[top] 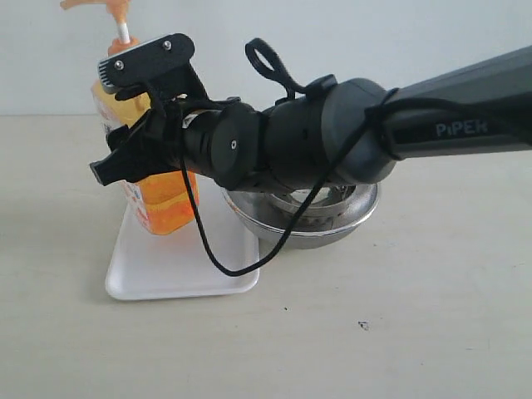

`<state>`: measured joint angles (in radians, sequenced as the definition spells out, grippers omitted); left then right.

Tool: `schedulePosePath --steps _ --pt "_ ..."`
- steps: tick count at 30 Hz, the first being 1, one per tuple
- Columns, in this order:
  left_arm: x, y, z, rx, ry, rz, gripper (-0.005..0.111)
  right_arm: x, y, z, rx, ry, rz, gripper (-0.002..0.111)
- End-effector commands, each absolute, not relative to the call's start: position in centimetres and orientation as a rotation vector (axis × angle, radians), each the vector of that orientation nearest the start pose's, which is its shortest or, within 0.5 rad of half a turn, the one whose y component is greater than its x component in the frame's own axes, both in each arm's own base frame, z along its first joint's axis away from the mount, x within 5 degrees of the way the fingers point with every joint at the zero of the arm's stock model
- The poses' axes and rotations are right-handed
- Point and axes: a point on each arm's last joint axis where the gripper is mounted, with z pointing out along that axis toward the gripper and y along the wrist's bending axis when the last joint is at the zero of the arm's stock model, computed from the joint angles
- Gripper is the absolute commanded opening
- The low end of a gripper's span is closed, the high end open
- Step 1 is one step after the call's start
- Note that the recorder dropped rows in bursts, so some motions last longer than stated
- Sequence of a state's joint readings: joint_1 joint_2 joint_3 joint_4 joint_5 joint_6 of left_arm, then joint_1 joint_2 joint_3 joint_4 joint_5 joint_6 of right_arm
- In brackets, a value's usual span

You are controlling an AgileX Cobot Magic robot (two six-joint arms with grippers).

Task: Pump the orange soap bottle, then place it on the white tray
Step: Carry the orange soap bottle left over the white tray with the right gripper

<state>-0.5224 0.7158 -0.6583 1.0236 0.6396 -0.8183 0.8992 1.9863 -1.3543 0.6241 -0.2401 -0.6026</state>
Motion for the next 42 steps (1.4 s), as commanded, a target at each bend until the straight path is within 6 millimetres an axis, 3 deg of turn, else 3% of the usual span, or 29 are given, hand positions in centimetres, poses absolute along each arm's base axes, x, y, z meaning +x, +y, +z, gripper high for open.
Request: schedulePosePath --steps 1,10,12,16,19,29,35,38,42 --pt "14.08 -2.93 34.17 0.234 1.828 0.196 0.005 30.04 35.28 23.81 -0.683 1.725 0.465 0.0" --pt "14.08 -2.93 34.17 0.234 1.828 0.196 0.005 29.98 35.39 23.08 -0.763 1.733 0.419 0.003" --pt "14.08 -2.93 34.17 0.234 1.828 0.196 0.005 29.98 35.39 23.08 -0.763 1.733 0.419 0.011" --pt "14.08 -2.93 34.17 0.234 1.828 0.196 0.005 29.9 35.42 22.97 -0.773 1.744 0.425 0.044" --pt "14.08 -2.93 34.17 0.234 1.828 0.196 0.005 29.89 35.43 22.96 -0.774 1.745 0.426 0.06" --pt "14.08 -2.93 34.17 0.236 1.828 0.197 0.005 29.91 35.37 22.9 -0.745 1.767 0.441 0.064" --pt "14.1 -2.88 34.25 0.25 1.817 0.216 0.005 29.94 35.33 22.86 -0.722 1.783 0.452 0.09" --pt "14.11 -2.87 34.28 0.253 1.814 0.221 0.005 29.86 35.34 22.88 -0.729 1.789 0.457 0.096" --pt "14.11 -2.87 34.28 0.253 1.814 0.221 0.005 29.45 35.37 23.13 -0.775 1.806 0.476 0.096"
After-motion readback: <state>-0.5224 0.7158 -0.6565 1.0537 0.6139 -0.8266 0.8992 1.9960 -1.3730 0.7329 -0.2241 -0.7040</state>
